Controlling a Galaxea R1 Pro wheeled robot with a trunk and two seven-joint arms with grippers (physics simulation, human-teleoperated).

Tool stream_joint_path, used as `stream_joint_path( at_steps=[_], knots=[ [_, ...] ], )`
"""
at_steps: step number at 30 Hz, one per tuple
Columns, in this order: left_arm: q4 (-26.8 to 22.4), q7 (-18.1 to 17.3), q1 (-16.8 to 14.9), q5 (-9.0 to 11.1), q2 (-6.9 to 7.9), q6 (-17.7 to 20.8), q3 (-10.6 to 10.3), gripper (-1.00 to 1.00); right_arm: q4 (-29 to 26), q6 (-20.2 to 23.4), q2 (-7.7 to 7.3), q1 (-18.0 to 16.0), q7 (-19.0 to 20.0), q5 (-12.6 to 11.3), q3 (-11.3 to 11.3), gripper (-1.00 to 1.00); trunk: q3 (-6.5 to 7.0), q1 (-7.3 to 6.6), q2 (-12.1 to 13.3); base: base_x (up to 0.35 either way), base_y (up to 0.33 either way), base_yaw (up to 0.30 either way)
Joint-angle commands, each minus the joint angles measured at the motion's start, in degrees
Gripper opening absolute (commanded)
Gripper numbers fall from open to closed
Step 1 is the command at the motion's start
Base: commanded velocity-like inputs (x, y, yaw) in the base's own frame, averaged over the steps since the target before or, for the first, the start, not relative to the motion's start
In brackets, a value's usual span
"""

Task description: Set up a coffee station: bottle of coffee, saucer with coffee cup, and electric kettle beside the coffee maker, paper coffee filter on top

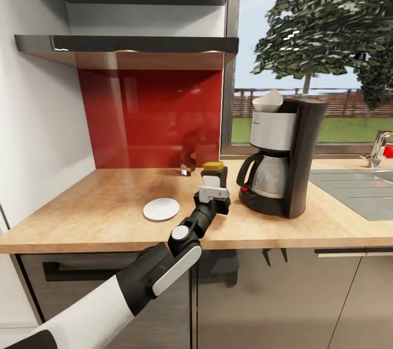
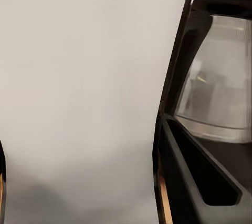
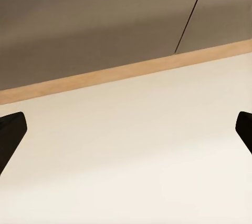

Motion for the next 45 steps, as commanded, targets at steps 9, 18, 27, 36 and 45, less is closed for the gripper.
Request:
stream_joint_path(
  at_steps=[9,18,27,36,45],
  knots=[
    [0.2,-0.2,-0.1,0.1,-0.03,0.1,0.0,-1.0,-0.1,0.0,-0.03,0.0,0.2,-0.6,0.0,1.0,-0.05,0.0,0.0,0.0,0.0,0.0],
    [0.3,-0.2,-0.1,0.1,-0.01,0.0,-0.1,-1.0,-0.1,0.0,-0.03,0.0,0.2,-0.6,0.0,1.0,-0.05,0.0,0.0,0.067,0.0,0.0],
    [0.3,-0.2,-0.1,0.0,-0.01,0.0,0.0,-1.0,-0.1,0.0,-0.03,0.0,0.2,-0.6,0.0,1.0,-0.05,0.0,0.0,0.087,0.026,0.0],
    [0.3,-0.2,-0.1,0.0,-0.01,0.0,-0.1,-1.0,-0.1,-0.1,-0.03,0.0,0.2,-0.6,0.0,1.0,-0.05,0.0,0.0,0.077,0.008,0.0],
    [0.3,-0.2,-0.1,0.0,-0.01,0.0,-0.1,-1.0,-0.1,-0.1,-0.03,0.0,0.2,-0.6,0.0,1.0,-0.05,0.0,0.0,0.031,0.0,-0.005]
  ],
)
